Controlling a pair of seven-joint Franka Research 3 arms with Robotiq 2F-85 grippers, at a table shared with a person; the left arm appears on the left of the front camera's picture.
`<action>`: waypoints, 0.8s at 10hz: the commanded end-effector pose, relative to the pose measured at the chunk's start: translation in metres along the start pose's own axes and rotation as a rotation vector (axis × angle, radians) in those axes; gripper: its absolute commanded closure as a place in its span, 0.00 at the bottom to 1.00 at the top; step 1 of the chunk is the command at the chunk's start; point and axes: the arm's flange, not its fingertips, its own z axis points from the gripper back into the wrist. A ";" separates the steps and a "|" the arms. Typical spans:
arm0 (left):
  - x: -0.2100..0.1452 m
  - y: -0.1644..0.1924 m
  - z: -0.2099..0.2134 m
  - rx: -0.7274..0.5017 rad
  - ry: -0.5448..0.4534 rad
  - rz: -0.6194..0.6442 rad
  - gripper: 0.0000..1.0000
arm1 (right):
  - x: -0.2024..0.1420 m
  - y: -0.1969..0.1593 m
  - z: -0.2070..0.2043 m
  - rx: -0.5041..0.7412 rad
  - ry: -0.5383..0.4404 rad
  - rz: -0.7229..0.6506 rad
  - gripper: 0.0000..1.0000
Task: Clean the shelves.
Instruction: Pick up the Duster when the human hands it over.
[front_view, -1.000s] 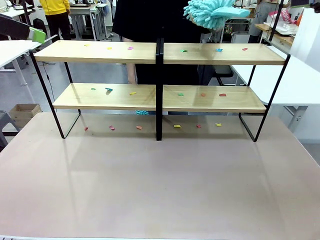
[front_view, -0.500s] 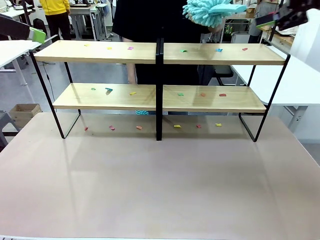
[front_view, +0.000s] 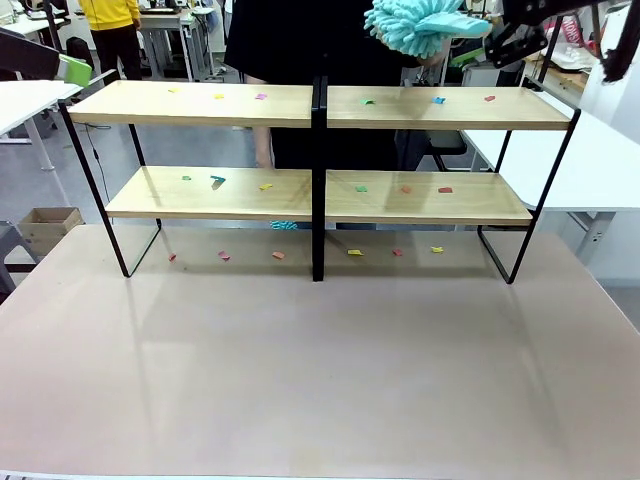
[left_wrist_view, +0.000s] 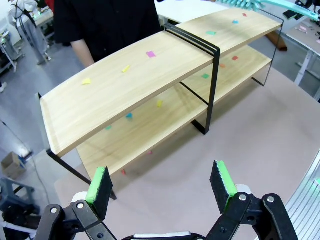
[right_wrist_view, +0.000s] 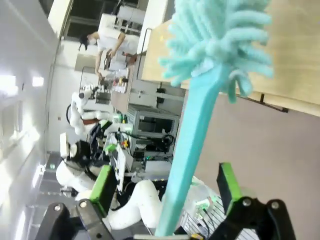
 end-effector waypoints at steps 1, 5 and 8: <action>-0.001 0.001 0.001 -0.010 -0.006 -0.004 0.00 | 0.008 0.008 -0.003 -0.005 -0.070 -0.099 0.00; -0.001 0.001 0.001 -0.010 -0.006 -0.004 0.00 | 0.009 0.003 -0.006 -0.001 -0.086 -0.098 0.07; -0.001 0.001 0.001 -0.010 -0.006 -0.004 0.00 | 0.008 0.001 -0.005 -0.005 -0.089 -0.096 1.00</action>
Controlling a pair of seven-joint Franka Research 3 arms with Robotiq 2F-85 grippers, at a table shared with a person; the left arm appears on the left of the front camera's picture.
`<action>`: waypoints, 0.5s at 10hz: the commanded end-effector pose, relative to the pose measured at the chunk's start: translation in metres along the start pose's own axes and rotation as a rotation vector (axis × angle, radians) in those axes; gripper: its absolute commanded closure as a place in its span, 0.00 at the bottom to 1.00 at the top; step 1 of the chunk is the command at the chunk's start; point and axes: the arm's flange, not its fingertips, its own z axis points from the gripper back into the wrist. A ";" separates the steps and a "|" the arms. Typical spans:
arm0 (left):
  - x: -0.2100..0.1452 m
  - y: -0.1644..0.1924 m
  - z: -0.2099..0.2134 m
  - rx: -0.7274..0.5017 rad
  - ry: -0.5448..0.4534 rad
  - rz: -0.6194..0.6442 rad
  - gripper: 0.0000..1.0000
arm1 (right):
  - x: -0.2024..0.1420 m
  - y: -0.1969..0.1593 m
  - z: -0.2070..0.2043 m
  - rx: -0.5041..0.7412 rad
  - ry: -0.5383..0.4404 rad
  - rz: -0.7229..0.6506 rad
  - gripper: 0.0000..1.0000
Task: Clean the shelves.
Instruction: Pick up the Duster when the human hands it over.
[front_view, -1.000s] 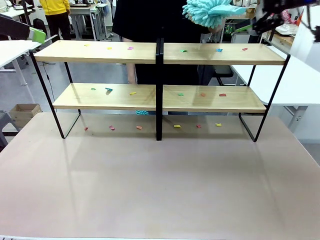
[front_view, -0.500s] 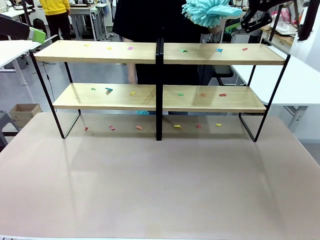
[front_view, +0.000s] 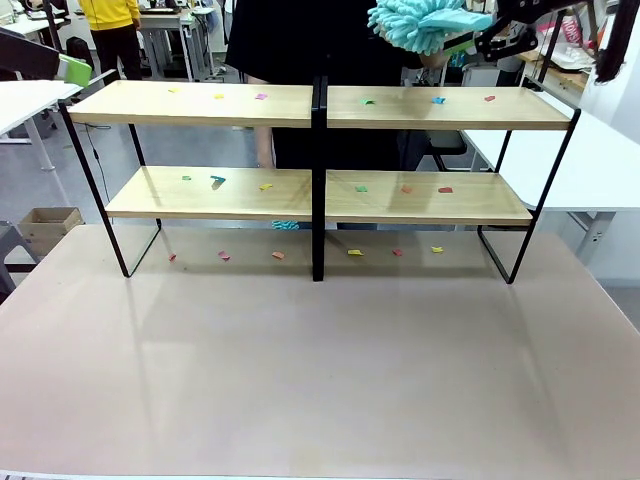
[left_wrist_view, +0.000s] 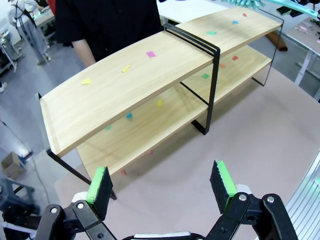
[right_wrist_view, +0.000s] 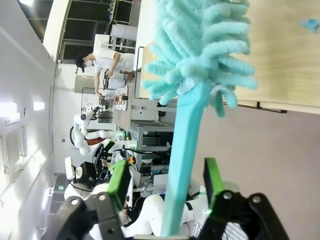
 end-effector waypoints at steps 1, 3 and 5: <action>-0.001 0.001 0.001 -0.010 -0.006 -0.004 0.00 | -0.001 0.001 0.000 0.015 -0.048 0.016 1.00; -0.001 0.001 0.001 -0.010 -0.006 -0.004 0.00 | 0.000 -0.001 0.003 0.015 -0.059 0.019 0.84; -0.001 0.001 0.001 -0.010 -0.006 -0.004 0.00 | 0.000 -0.004 0.003 0.007 -0.055 0.015 1.00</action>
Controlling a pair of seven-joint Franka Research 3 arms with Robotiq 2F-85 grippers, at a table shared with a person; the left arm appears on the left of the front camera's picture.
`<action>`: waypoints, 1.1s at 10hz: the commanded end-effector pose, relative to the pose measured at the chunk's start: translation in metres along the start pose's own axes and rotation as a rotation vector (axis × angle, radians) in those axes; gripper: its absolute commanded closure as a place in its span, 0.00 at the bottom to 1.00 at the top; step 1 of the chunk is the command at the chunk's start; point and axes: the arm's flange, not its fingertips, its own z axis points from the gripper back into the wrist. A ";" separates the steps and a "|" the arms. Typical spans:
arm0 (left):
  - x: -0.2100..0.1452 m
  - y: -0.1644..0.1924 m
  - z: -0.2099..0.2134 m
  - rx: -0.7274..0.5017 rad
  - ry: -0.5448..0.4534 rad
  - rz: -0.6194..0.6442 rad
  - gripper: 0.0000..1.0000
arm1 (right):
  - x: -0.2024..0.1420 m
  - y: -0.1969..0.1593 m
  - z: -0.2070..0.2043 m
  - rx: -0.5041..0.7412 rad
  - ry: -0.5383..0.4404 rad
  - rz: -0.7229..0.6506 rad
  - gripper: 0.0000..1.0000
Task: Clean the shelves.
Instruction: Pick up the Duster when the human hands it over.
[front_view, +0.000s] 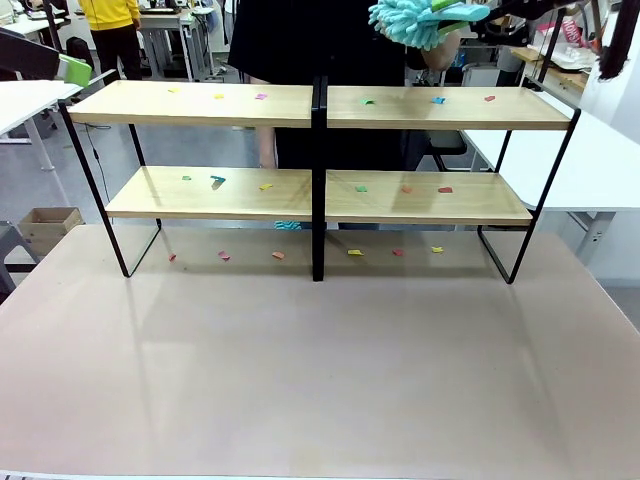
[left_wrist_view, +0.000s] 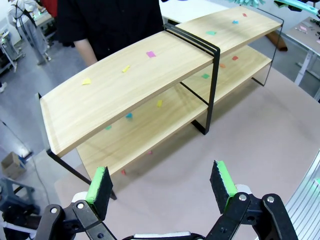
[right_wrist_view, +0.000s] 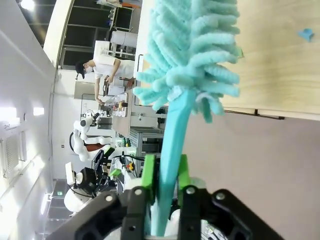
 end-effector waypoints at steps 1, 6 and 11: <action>-0.001 0.001 0.001 -0.010 -0.006 -0.004 0.00 | -0.003 -0.004 -0.002 0.010 -0.016 0.015 1.00; -0.001 0.001 0.001 -0.010 -0.006 -0.004 0.00 | -0.011 0.003 0.039 0.066 0.060 0.121 1.00; -0.001 0.001 0.001 -0.010 -0.006 -0.004 0.00 | -0.137 -0.042 0.263 -0.142 0.550 0.470 1.00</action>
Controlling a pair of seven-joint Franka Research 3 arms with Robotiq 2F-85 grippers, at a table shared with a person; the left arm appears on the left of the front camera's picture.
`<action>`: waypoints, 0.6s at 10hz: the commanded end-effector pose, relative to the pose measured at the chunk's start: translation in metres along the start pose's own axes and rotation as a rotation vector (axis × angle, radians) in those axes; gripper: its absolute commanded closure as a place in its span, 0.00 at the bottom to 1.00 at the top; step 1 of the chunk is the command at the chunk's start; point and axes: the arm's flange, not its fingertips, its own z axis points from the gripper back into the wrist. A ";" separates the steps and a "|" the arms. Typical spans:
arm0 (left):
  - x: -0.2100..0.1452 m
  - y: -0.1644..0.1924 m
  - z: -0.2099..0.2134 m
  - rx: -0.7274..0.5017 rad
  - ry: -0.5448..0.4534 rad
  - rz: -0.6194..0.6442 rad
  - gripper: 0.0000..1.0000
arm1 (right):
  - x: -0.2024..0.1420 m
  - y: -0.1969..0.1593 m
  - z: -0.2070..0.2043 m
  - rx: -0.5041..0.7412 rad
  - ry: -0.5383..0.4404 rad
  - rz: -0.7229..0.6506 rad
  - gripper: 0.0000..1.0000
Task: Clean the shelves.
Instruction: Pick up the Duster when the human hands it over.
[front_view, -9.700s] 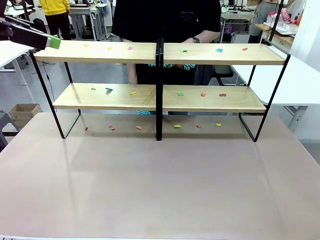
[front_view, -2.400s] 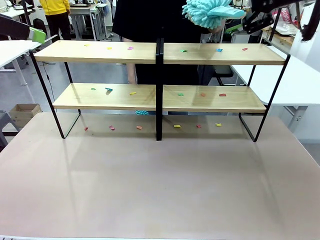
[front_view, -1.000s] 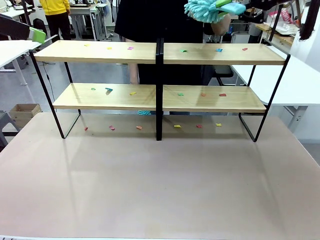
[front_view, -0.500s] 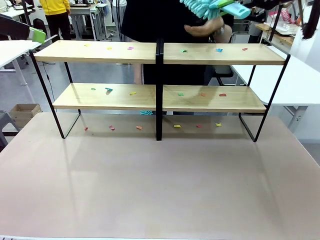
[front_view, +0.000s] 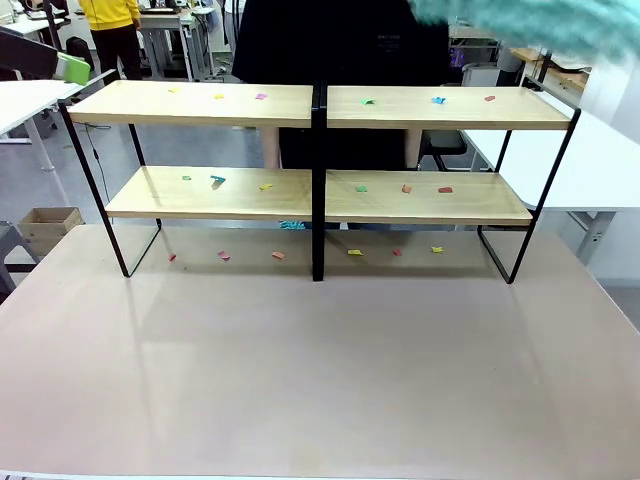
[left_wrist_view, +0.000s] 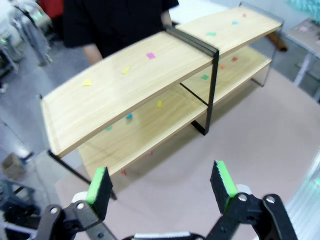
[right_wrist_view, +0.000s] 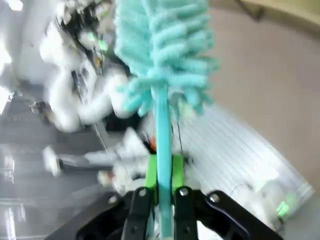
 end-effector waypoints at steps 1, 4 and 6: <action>-0.002 0.002 -0.001 -0.012 -0.002 -0.003 0.00 | -0.044 -0.037 0.009 -0.070 0.187 0.152 1.00; -0.002 0.002 -0.001 -0.012 -0.002 -0.003 0.00 | -0.073 -0.029 0.015 -0.034 0.193 0.077 1.00; -0.002 0.002 -0.001 -0.012 -0.002 -0.003 0.00 | -0.073 -0.029 0.015 -0.034 0.193 0.077 1.00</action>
